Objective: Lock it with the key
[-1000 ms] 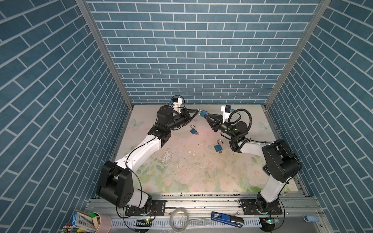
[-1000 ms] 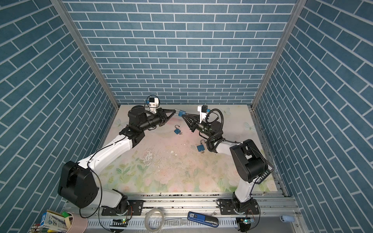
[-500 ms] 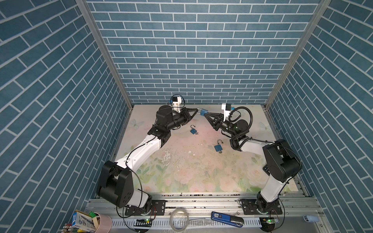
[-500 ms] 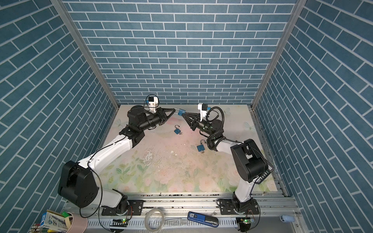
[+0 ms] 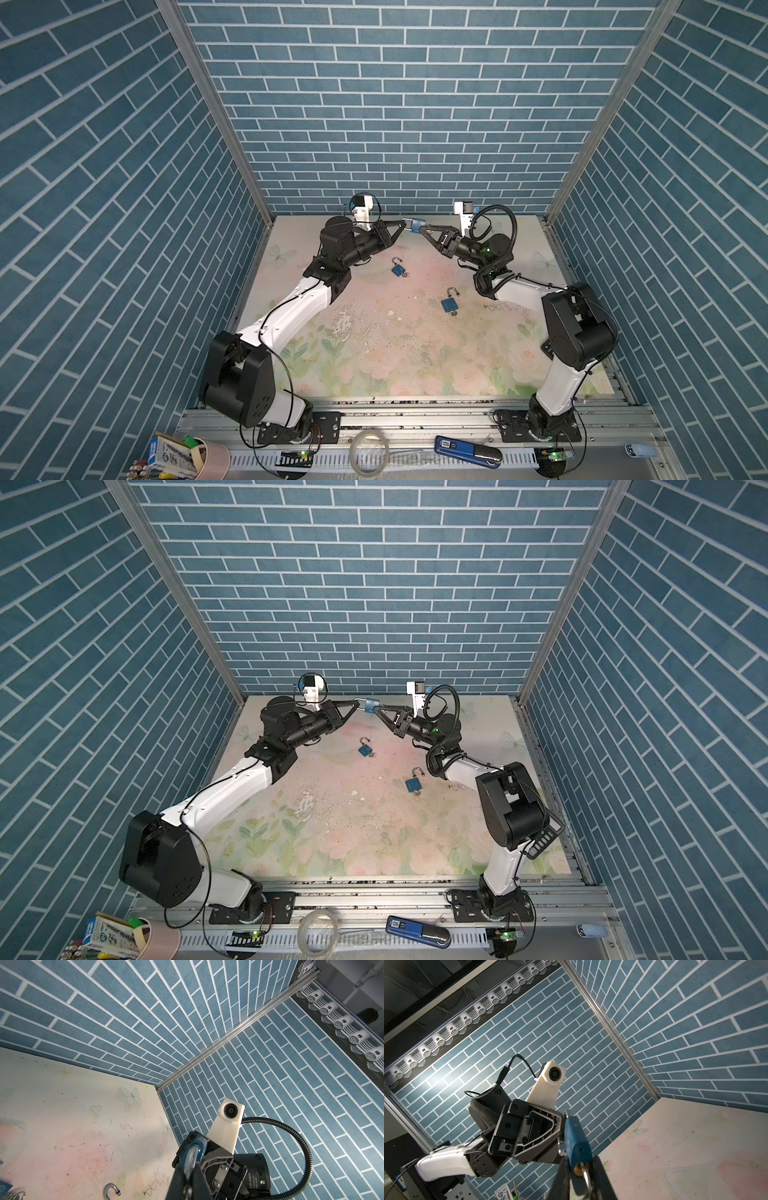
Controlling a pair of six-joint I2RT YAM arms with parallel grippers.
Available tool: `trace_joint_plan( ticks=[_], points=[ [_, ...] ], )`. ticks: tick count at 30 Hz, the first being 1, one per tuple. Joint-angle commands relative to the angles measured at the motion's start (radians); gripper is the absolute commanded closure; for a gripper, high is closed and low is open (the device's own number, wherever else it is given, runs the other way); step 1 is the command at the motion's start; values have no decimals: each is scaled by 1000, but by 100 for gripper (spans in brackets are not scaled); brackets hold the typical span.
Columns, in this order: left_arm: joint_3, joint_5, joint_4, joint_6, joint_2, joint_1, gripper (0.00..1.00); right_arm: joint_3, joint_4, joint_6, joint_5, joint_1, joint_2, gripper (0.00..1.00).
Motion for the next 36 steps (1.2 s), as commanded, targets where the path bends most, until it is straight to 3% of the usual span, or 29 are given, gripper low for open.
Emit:
trace_joint_plan(
  ticks=[1, 28, 36],
  points=[
    [-13, 110, -114, 71, 32, -36, 100, 47, 21, 48, 25, 7, -18, 100],
    [-68, 121, -61, 54, 19, 5, 100, 0, 3, 109, -21, -42, -68, 100],
    [-107, 161, 10, -24, -13, 65, 100, -8, -113, 16, -26, -46, -114, 100]
  ],
)
